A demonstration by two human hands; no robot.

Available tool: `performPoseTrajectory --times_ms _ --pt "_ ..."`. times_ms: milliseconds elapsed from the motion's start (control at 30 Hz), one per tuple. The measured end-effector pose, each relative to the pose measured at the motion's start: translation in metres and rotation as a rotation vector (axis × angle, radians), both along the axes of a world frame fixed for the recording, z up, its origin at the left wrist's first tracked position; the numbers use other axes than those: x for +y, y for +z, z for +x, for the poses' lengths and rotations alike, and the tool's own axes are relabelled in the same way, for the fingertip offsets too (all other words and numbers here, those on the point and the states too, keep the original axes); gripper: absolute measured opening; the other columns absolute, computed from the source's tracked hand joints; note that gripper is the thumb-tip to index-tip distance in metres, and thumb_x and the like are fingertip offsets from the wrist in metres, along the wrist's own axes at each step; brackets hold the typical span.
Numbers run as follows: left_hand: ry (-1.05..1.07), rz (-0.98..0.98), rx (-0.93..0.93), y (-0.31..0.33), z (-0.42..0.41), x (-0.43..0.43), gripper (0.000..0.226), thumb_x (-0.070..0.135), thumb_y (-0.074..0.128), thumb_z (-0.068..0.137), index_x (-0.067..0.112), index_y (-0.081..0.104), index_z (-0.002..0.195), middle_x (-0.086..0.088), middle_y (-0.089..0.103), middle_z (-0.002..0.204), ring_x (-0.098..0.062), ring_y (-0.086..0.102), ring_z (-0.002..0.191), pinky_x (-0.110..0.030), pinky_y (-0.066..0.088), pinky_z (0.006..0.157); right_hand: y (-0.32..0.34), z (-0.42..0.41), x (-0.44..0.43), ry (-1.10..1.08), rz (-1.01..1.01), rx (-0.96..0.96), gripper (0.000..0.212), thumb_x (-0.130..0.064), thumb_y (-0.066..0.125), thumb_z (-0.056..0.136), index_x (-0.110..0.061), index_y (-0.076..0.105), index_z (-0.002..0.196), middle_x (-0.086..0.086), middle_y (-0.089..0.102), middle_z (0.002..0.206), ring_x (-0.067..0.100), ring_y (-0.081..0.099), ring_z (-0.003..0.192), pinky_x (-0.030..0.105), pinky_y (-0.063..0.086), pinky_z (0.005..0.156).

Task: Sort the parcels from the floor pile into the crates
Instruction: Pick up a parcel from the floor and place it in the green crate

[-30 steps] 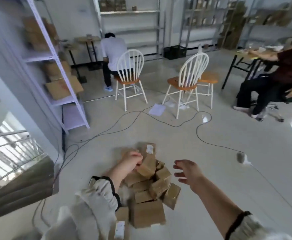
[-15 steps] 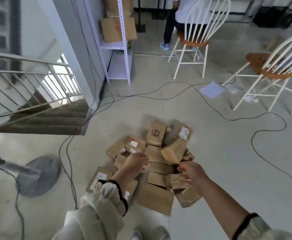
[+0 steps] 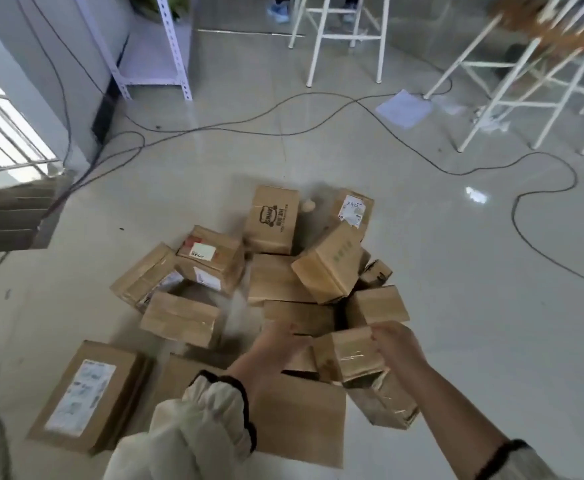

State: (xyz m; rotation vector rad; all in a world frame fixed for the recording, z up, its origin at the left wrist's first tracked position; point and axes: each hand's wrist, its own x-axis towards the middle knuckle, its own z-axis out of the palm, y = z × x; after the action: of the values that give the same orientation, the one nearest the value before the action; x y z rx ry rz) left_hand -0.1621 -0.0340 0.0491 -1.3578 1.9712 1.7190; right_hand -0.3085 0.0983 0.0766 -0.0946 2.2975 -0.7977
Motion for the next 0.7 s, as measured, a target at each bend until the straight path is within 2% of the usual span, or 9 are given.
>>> performPoseTrajectory --times_ms 33,100,133,200,267,333,467,600,700 --pt "-0.076 -0.027 0.027 -0.025 -0.012 0.006 0.024 0.030 0.069 0.082 0.021 0.057 0.101 0.006 0.059 0.095 -0.012 0.058 0.089 -0.028 0.051 0.080 -0.021 -0.009 0.004 0.025 0.023 0.046 0.015 -0.018 0.046 0.092 -0.014 0.061 0.091 0.007 0.061 0.086 0.024 0.057 0.080 0.028 0.041 0.066" --pt "-0.242 -0.050 0.093 -0.067 -0.035 0.020 0.061 0.042 0.076 0.071 0.027 0.047 0.122 0.015 0.052 0.112 -0.005 0.052 0.098 -0.022 0.047 0.083 -0.061 -0.027 0.013 0.072 0.077 0.141 0.015 -0.018 0.045 0.090 -0.018 0.060 0.087 0.002 0.057 0.079 0.014 0.051 0.069 0.024 0.037 0.056" --pt "-0.333 -0.091 0.109 -0.086 -0.045 0.028 0.084 0.048 0.079 0.064 0.031 0.036 0.135 0.015 0.044 0.123 -0.008 0.047 0.108 -0.025 0.044 0.090 -0.079 -0.035 0.016 0.082 0.091 0.178 0.015 -0.016 0.046 0.088 -0.018 0.061 0.087 0.001 0.056 0.078 0.012 0.048 0.066 0.022 0.034 0.053" --pt "-0.524 -0.269 0.118 -0.118 -0.063 0.041 0.111 0.057 0.079 0.055 0.040 0.014 0.144 0.009 0.027 0.144 -0.022 0.035 0.126 -0.040 0.038 0.104 -0.108 -0.048 0.020 0.100 0.117 0.221 0.014 -0.015 0.046 0.086 -0.018 0.059 0.089 -0.002 0.054 0.078 0.009 0.046 0.065 0.019 0.032 0.049" --pt "-0.631 -0.465 0.145 -0.142 -0.072 0.048 0.115 0.063 0.076 0.055 0.044 0.003 0.142 0.010 0.018 0.149 -0.028 0.026 0.133 -0.047 0.031 0.106 -0.129 -0.056 0.022 0.147 0.136 0.222 0.008 -0.016 0.046 0.088 -0.022 0.051 0.087 -0.006 0.051 0.076 0.005 0.046 0.066 0.018 0.031 0.048" --pt "-0.640 -0.541 0.172 -0.157 -0.070 0.049 0.118 0.064 0.076 0.053 0.046 0.000 0.142 0.013 0.015 0.150 -0.027 0.022 0.137 -0.049 0.031 0.107 -0.144 -0.059 0.024 0.167 0.121 0.215 0.007 -0.019 0.046 0.090 -0.024 0.048 0.086 -0.006 0.051 0.076 0.005 0.047 0.066 0.017 0.032 0.046" --pt "-0.581 -0.487 0.199 -0.166 -0.062 0.045 0.121 0.061 0.079 0.052 0.045 0.000 0.143 0.011 0.019 0.147 -0.023 0.025 0.136 -0.047 0.032 0.107 -0.154 -0.056 0.026 0.143 0.051 0.212 0.011 -0.025 0.045 0.094 -0.024 0.053 0.086 -0.006 0.055 0.077 0.005 0.050 0.067 0.015 0.034 0.048" --pt "-0.544 -0.507 0.235 -0.159 -0.063 0.038 0.115 0.059 0.079 0.056 0.038 0.008 0.144 0.007 0.029 0.145 -0.019 0.034 0.131 -0.043 0.036 0.108 -0.154 -0.055 0.023 0.129 0.017 0.225 0.008 -0.028 0.047 0.094 -0.024 0.052 0.090 -0.007 0.054 0.076 0.004 0.049 0.067 0.017 0.034 0.049" --pt "-0.489 -0.485 0.258 -0.152 -0.062 0.025 0.112 0.065 0.076 0.053 0.037 0.013 0.143 0.011 0.032 0.140 -0.012 0.038 0.124 -0.034 0.037 0.102 -0.152 -0.058 0.019 0.162 -0.042 0.236 0.010 -0.031 0.048 0.094 -0.023 0.054 0.091 -0.009 0.056 0.079 0.004 0.051 0.071 0.015 0.037 0.052"
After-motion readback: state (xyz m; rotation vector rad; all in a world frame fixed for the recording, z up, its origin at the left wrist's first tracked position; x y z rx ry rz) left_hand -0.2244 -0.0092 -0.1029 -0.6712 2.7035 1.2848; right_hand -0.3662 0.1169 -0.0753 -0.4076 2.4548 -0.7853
